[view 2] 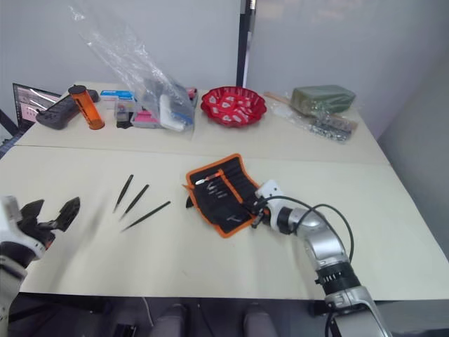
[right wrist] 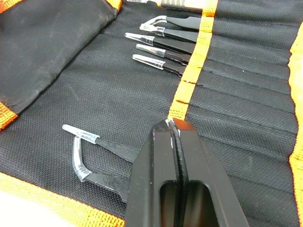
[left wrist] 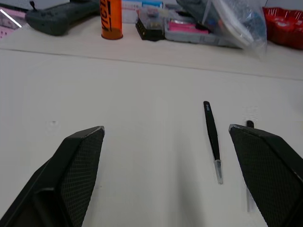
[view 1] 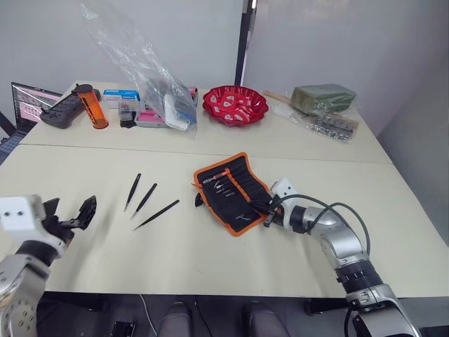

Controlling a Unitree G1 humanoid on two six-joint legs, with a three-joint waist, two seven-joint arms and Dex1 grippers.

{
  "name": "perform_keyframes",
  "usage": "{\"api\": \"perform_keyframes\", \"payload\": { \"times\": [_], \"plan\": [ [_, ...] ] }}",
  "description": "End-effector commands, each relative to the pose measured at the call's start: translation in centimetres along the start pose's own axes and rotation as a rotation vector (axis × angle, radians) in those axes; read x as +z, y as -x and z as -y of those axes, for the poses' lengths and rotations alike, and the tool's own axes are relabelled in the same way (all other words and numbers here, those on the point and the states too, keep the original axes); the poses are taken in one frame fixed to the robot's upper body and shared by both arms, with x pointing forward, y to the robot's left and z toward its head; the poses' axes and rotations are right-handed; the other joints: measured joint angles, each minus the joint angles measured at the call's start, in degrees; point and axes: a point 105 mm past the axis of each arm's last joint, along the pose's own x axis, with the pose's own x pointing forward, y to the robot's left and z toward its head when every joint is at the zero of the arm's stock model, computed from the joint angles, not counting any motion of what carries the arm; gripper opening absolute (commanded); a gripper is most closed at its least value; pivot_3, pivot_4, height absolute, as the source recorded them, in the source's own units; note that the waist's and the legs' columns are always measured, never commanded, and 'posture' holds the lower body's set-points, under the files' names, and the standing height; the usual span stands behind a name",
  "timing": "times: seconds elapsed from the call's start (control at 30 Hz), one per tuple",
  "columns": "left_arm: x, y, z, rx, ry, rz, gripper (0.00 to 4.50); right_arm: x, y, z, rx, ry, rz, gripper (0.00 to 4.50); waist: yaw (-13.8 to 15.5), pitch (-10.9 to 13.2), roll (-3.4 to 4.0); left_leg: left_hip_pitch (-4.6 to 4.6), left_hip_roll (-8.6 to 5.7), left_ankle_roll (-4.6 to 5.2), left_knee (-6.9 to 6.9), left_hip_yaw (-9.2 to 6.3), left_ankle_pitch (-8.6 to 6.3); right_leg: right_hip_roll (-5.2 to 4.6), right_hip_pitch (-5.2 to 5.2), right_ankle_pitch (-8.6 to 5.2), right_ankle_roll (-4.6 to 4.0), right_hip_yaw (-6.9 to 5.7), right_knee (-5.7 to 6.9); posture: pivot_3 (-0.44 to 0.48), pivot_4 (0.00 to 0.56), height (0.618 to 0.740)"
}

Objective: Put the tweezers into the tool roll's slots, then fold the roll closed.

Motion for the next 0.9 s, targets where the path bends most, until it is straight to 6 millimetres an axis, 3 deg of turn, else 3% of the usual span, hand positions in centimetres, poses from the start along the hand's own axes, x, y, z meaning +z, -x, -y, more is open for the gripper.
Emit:
{"api": "perform_keyframes", "payload": {
  "times": [0.03, 0.13, 0.17, 0.27, 0.7, 0.9],
  "plan": [
    [0.4, -1.9, 0.9, -0.016, -0.052, -0.013, 4.48, -4.3, 0.6, -0.4, -0.022, -0.069, -0.166, 0.00, 0.01, 0.00, 0.00, 0.01, 0.00, -0.01, -0.02, 0.00, 0.00, 0.01, 0.00, 0.00, -0.01, 0.00, 0.00, 0.000, 0.150, 0.740],
    [0.2, -3.2, 1.7, -0.052, -0.051, -0.038, 4.48, -4.3, 0.6, -0.4, -0.030, -0.075, -0.163, 0.00, 0.05, -0.01, -0.02, 0.04, -0.01, -0.10, -0.02, 0.00, -0.06, 0.00, 0.02, 0.00, -0.01, 0.03, -0.03, 0.000, 0.150, 0.740],
    [0.1, -3.6, 1.8, -0.054, -0.064, -0.052, 3.92, -4.3, 0.6, -0.4, -0.033, -0.075, -0.162, 0.00, 0.05, -0.02, -0.03, 0.04, -0.01, -0.10, -0.02, 0.01, -0.06, 0.00, 0.03, 0.00, 0.00, 0.03, -0.04, 0.000, 0.150, 0.740],
    [-0.4, -4.7, 1.6, -0.016, -0.075, -0.089, 3.03, -4.2, 0.7, -0.3, -0.040, -0.076, -0.162, 0.00, 0.08, -0.04, -0.06, 0.04, -0.02, -0.09, -0.02, 0.01, -0.06, 0.00, 0.02, 0.00, 0.00, 0.05, -0.03, 0.000, 0.150, 0.740],
    [-1.5, -7.5, 3.7, -0.044, -0.057, -0.143, 3.03, -3.8, 0.8, 0.0, -0.059, -0.077, -0.156, 0.00, 0.13, -0.14, -0.22, 0.02, -0.03, 0.00, -0.02, 0.01, 0.00, 0.00, 0.10, 0.03, 0.06, 0.05, -0.02, 0.000, 0.150, 0.740],
    [-3.3, -7.8, 4.3, -0.048, -0.053, -0.212, 3.03, -3.8, 0.9, -0.1, -0.066, -0.082, -0.157, 0.00, 0.22, -0.14, -0.22, 0.02, -0.04, 0.03, -0.03, 0.01, 0.02, 0.00, 0.10, 0.06, 0.11, 0.06, -0.01, 0.000, 0.150, 0.740]
  ]
}}
